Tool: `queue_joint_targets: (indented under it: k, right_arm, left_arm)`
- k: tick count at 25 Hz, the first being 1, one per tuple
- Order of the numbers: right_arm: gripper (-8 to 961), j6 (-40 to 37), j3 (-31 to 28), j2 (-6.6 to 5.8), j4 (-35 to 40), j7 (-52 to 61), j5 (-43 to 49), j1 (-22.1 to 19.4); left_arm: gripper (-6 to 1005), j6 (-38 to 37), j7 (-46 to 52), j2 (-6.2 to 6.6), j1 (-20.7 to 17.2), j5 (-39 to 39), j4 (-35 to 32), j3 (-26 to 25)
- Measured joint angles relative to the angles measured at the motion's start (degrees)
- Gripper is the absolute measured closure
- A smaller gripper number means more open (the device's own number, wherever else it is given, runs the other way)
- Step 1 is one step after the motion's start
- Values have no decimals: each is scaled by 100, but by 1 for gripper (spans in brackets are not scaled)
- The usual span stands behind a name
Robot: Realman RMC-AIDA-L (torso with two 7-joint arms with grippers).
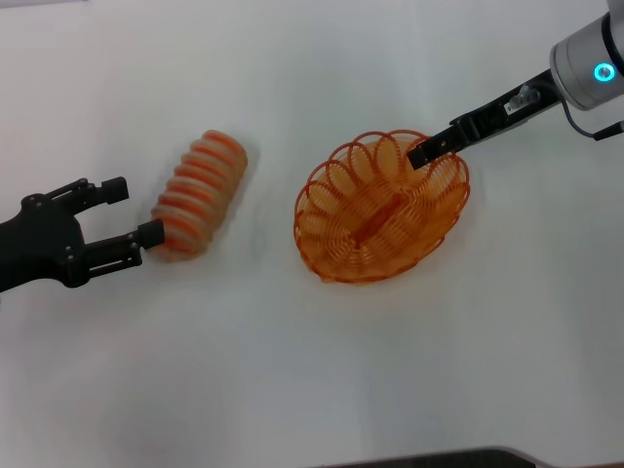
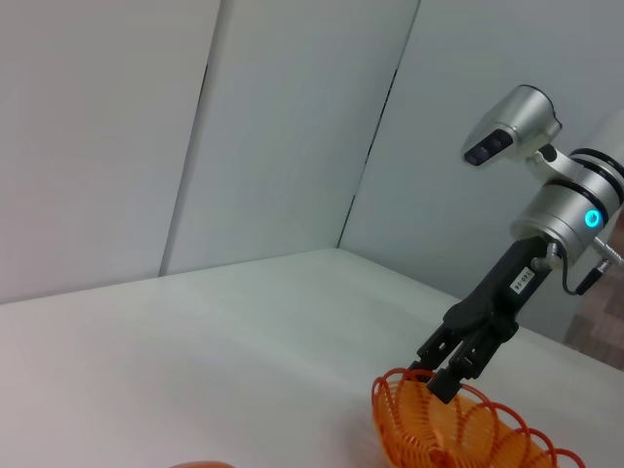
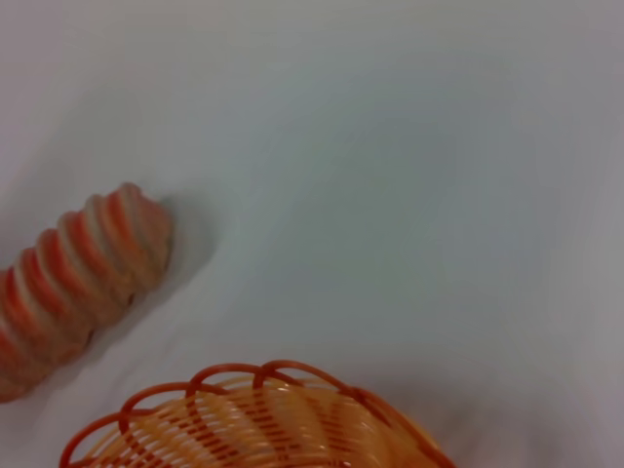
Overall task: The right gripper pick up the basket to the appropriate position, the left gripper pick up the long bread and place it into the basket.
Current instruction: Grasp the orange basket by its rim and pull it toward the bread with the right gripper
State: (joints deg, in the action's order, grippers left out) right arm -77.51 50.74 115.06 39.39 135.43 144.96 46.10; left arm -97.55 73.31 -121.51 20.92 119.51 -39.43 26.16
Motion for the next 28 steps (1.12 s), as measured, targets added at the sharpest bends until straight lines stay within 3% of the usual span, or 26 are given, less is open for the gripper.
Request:
queue_joint_targets:
  k: [6,11,23,28]
  right_arm:
    - [137,111,142,8,-128,1,12,28]
    - [376,234,440,47,-210,1,15,56]
    - [620,328,469,77,-176,48,15,73]
    - [815,277,369,73,-170,229,-27,72]
  left_arm:
    - [158,51,-1,-4,21,11,-4,10]
    - [158,59,-31,-4,24,20,6,13]
    - [159,61,-63,-4,9,11,5,13]
    - [159,78,-63,-4,20,19,-5,12]
